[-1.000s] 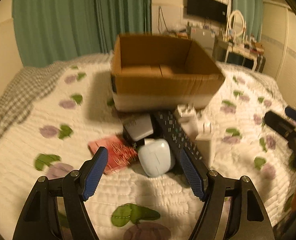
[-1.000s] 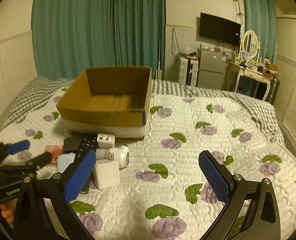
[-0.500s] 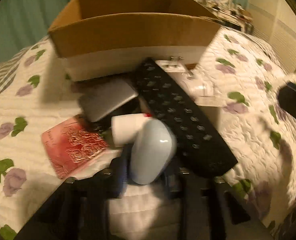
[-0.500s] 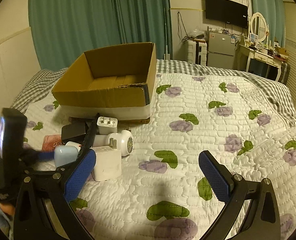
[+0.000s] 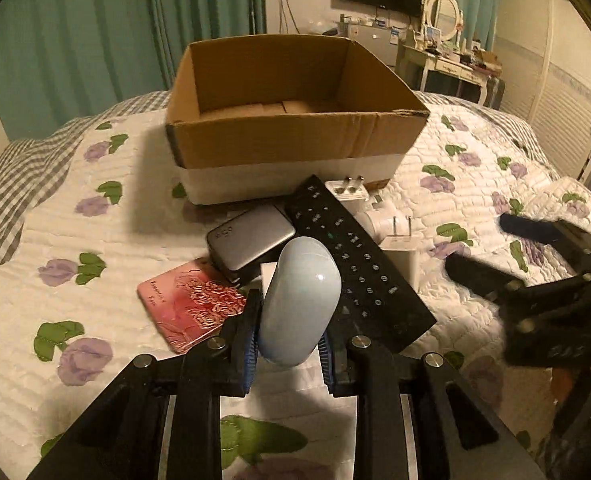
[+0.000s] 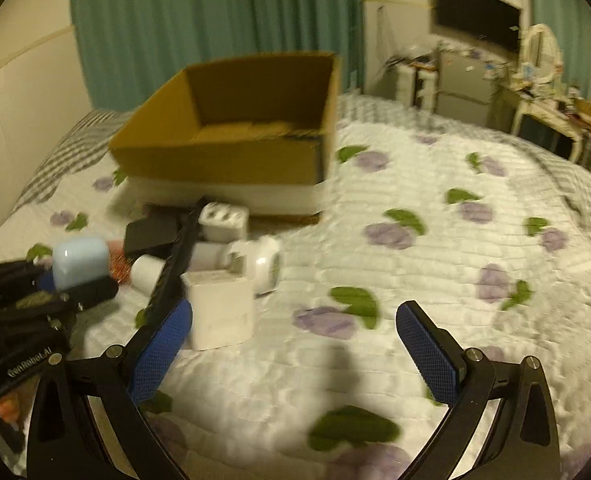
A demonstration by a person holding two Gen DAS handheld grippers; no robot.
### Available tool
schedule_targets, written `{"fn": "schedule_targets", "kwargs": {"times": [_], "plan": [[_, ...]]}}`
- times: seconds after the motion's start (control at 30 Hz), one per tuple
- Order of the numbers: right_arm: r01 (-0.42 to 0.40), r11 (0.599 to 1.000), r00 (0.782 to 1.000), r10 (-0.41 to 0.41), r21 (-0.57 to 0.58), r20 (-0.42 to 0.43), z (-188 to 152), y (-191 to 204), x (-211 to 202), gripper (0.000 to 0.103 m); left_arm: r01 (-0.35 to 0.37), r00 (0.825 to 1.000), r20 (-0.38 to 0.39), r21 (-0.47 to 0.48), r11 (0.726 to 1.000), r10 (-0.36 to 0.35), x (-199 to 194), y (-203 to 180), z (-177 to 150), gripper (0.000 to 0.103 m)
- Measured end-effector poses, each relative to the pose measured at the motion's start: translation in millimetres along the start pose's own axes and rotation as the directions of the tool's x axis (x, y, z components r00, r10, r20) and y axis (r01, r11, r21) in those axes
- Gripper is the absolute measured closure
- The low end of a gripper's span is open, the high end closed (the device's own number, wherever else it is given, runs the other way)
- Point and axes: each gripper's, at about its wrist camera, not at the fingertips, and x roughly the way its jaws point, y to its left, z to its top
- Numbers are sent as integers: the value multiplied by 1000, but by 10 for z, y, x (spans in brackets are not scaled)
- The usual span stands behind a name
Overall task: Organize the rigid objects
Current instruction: 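Grasp the blue earbud case with left tool while right tool grasps the white charger, then carry both items over the box and open both tools to drop them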
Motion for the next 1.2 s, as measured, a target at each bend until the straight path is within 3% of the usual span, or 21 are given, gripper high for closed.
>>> {"fn": "schedule_targets", "kwargs": {"times": [0.17, 0.33, 0.4, 0.47, 0.83, 1.2], "plan": [[-73, 997, 993, 71, -10, -97, 11, 94, 345, 15, 24, 1000, 11, -29, 999, -24, -20, 66, 16, 77], [-135, 991, 982, 135, 9, -136, 80, 137, 504, 20, 34, 999, 15, -45, 998, -33, -27, 101, 26, 77], [-169, 986, 972, 168, 10, -163, 108, 179, 586, 29, 29, 999, 16, -45, 999, -29, -29, 99, 26, 77], [-198, 980, 964, 196, 6, -178, 112, 225, 620, 53, 24, 1000, 18, -45, 999, -23, -39, 95, 22, 77], [-65, 996, 997, 63, -61, -36, 187, 237, -86, 53, 7, 997, 82, -22, 1000, -5, -382, -16, 104, 77], [51, 987, 992, -32, -150, 124, 656, 425, -723, 53, -3, 983, 183, 20, 1000, -1, -705, -82, 639, 77]]}}
